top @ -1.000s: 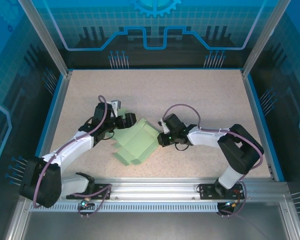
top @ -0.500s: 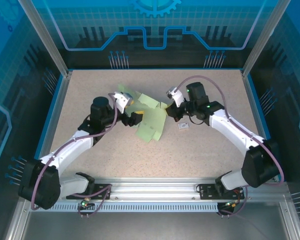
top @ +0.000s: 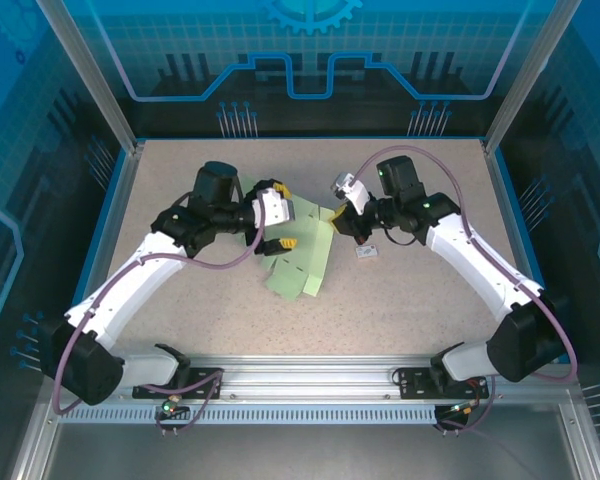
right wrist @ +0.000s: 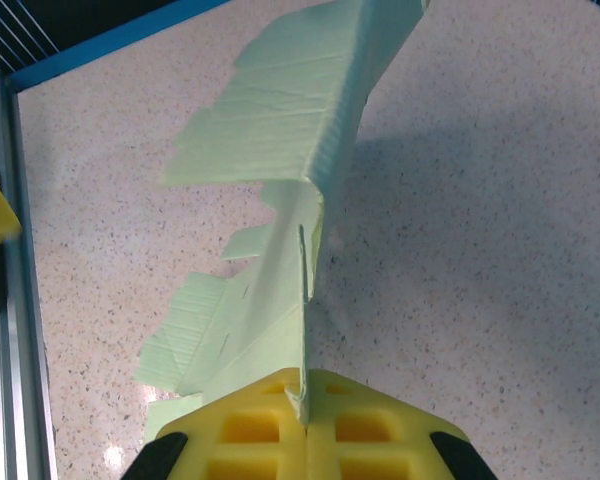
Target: Fold the paper box
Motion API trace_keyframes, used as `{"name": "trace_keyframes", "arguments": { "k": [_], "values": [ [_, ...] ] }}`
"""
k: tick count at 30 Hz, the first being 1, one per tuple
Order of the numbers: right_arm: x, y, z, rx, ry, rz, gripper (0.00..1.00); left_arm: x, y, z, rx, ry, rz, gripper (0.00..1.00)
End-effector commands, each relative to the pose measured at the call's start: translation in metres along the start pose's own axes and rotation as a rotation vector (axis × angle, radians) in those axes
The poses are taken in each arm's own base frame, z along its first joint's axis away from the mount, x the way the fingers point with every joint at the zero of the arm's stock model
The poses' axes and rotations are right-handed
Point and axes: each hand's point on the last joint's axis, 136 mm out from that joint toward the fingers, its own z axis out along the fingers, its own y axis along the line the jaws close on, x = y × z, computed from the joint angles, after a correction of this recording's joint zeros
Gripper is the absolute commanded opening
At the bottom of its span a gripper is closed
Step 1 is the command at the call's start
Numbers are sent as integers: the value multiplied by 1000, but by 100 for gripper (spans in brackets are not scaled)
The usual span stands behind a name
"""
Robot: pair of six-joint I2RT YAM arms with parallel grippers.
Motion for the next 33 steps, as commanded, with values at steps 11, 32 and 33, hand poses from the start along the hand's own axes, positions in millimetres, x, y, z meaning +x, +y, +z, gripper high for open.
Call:
{"name": "trace_keyframes", "arguments": {
  "k": [11, 32, 33],
  "values": [
    [4, 23, 1, -120, 54, -25, 0, 9, 32, 26, -181, 113, 345, 97],
    [-3, 5, -5, -10, 67, -92, 0, 6, 7, 28, 85, 160, 119, 31],
    [-6, 5, -6, -10, 60, -98, 0, 6, 8, 28, 86, 163, 116, 29]
  ]
}}
